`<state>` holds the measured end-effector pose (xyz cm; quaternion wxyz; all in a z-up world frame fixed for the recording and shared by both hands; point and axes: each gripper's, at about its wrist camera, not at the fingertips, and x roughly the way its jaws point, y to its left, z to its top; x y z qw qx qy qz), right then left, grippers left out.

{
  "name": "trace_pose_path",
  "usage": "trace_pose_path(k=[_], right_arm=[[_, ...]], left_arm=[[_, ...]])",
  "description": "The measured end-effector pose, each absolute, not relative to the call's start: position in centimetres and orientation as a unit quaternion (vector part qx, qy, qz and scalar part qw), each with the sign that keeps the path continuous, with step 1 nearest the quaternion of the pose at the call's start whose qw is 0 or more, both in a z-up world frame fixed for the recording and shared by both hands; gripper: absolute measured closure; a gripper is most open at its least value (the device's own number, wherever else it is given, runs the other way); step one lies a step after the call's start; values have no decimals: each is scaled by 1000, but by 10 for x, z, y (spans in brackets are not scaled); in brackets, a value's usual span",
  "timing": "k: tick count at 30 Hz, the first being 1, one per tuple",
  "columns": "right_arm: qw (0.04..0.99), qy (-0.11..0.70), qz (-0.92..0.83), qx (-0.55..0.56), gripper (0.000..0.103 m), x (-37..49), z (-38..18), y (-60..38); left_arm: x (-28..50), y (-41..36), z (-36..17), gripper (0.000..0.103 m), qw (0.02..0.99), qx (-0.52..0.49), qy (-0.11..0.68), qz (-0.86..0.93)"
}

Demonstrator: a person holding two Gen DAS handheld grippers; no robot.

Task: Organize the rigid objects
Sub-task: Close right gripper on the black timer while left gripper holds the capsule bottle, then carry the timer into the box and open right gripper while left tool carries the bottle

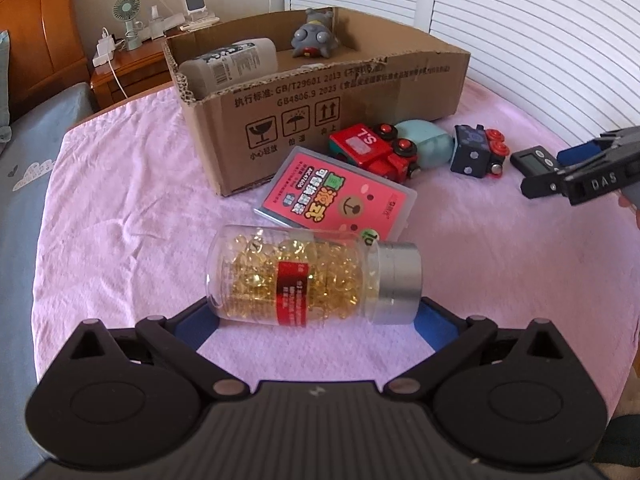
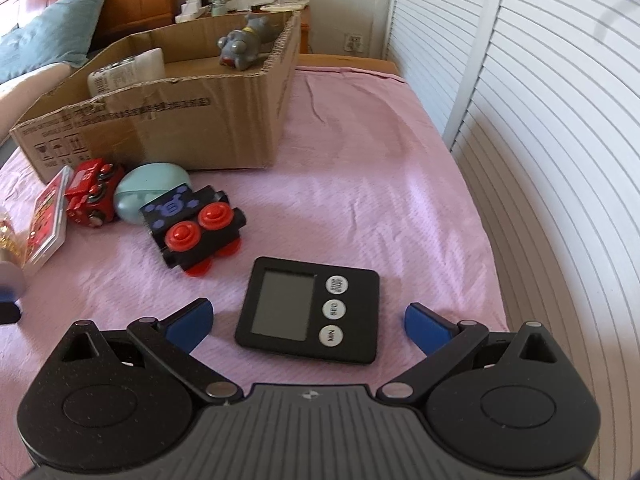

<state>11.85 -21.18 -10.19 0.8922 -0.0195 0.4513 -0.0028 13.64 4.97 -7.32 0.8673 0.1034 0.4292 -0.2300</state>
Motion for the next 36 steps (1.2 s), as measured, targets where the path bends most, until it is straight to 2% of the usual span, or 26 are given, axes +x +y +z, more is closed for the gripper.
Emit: trace_pose_path(k=[18, 26, 31, 36], right_arm=[[901, 432, 11, -25, 0, 110, -104, -203], [903, 429, 5, -22, 14, 112, -100, -211], [902, 431, 0, -21, 27, 112, -96, -213], [899, 437, 0, -18, 27, 112, -96, -215]], left_arm=[[140, 44, -60, 3, 883, 97, 405, -216], [143, 43, -58, 8, 881, 98, 411, -214], [143, 42, -57, 8, 880, 97, 415, -211], [142, 42, -55, 8, 876, 102, 420, -211]])
